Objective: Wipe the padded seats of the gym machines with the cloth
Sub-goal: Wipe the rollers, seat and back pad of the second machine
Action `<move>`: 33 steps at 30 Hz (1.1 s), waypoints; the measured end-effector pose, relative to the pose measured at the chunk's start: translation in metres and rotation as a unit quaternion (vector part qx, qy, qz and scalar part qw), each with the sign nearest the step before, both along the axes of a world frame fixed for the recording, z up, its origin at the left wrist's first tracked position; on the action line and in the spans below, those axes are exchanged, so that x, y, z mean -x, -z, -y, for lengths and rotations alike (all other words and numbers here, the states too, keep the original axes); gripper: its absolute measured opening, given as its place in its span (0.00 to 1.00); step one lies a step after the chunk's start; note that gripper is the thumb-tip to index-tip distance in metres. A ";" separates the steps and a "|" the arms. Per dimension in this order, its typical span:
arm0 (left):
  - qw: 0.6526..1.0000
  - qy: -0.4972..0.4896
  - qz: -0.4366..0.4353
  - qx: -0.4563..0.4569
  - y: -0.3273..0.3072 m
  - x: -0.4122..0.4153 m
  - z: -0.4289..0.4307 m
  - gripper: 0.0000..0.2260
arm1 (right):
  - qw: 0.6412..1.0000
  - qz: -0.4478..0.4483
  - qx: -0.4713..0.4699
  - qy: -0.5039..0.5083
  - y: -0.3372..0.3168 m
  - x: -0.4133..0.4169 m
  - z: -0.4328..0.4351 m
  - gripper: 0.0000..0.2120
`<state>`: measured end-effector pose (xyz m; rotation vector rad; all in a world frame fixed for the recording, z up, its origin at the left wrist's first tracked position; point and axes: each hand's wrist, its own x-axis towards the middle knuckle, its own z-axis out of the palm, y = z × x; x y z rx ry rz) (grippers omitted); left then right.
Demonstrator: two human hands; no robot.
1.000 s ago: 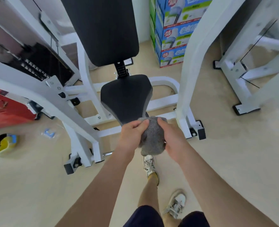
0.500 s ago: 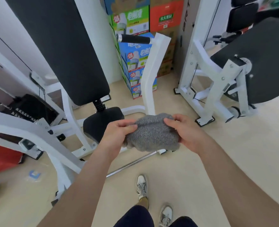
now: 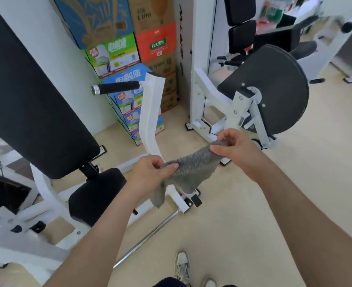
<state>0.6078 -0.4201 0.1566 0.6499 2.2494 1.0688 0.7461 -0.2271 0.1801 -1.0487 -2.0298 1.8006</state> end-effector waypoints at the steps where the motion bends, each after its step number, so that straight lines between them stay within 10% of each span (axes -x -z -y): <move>1: 0.999 -0.002 0.038 -0.025 -0.002 0.005 -0.007 0.17 | 1.000 0.005 -0.005 -0.007 -0.003 0.000 -0.010 0.09; 7: 0.945 -0.039 0.298 -0.125 -0.009 0.023 -0.072 0.10 | 0.995 0.057 -0.083 -0.020 -0.010 -0.009 -0.073 0.06; 18: 0.924 -0.023 0.329 -0.195 -0.024 -0.017 -0.266 0.10 | 0.985 0.058 -0.145 0.067 -0.010 -0.059 -0.258 0.09; 29: 0.956 0.218 0.183 0.078 -0.031 -0.124 -0.500 0.22 | 0.996 0.020 -0.063 0.053 -0.017 -0.134 -0.498 0.11; 33: 0.955 0.164 0.240 -0.052 -0.036 -0.136 -0.577 0.20 | 0.997 0.019 -0.019 0.078 -0.008 -0.144 -0.572 0.10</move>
